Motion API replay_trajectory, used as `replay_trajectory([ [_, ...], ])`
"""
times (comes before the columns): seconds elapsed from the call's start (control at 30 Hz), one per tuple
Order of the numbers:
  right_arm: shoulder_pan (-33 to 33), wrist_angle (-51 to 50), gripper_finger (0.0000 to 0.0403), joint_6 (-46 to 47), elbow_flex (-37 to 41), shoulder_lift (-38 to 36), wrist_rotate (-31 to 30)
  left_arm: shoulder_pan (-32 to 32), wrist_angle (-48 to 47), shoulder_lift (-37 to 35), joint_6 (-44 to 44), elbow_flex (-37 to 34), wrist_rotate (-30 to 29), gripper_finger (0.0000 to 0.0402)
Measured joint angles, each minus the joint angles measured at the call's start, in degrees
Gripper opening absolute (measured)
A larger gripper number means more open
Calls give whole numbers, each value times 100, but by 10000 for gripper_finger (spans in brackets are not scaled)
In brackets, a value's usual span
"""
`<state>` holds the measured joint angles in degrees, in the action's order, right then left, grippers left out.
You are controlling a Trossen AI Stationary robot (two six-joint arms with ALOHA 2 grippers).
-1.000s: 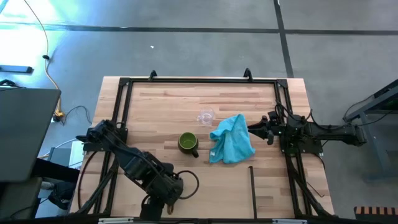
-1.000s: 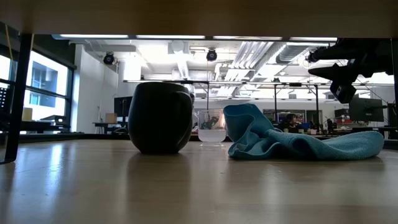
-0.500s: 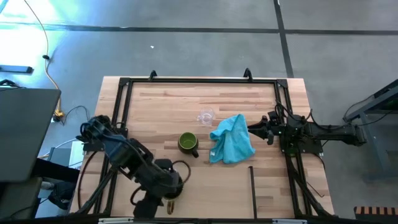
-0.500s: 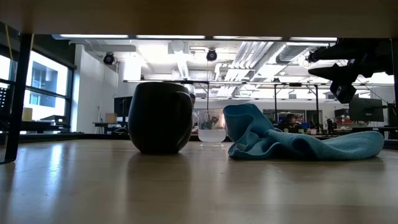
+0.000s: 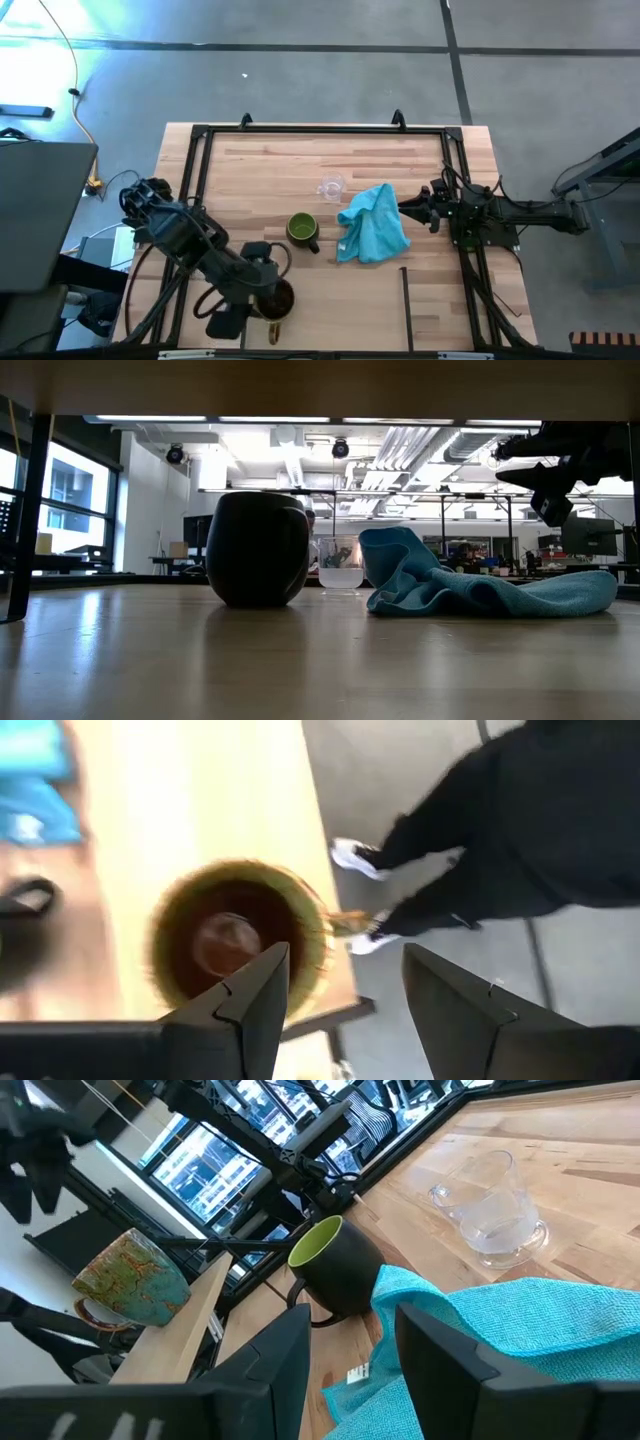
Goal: Stack small to large cups/mugs on shelf
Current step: Put the black green mug on the shelf
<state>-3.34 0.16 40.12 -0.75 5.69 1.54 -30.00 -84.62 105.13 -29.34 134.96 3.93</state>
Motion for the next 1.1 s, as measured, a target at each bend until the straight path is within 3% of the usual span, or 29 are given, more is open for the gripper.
replay_trajectory([
  [0.13, 1, 0, 140, -4, 0, 0, 0, 4, 20, -211, 561, 2, -342, 184],
  [0.33, -1, 8, 140, 142, 0, -2, -5, 0, 101, -639, 1680, 2, -1426, 184],
  [0.53, -1, 68, 140, 293, 4, -2, -303, 2, 461, -1135, 2577, 2, -2107, 184],
  [0.93, 1, 138, 140, 295, 4, -4, -426, 0, 2208, -2033, 3566, 5, -2866, 184],
  [1.1, 1, 205, 140, 131, 4, -4, -409, 0, 2258, -2145, 3631, 7, -3357, 184],
])
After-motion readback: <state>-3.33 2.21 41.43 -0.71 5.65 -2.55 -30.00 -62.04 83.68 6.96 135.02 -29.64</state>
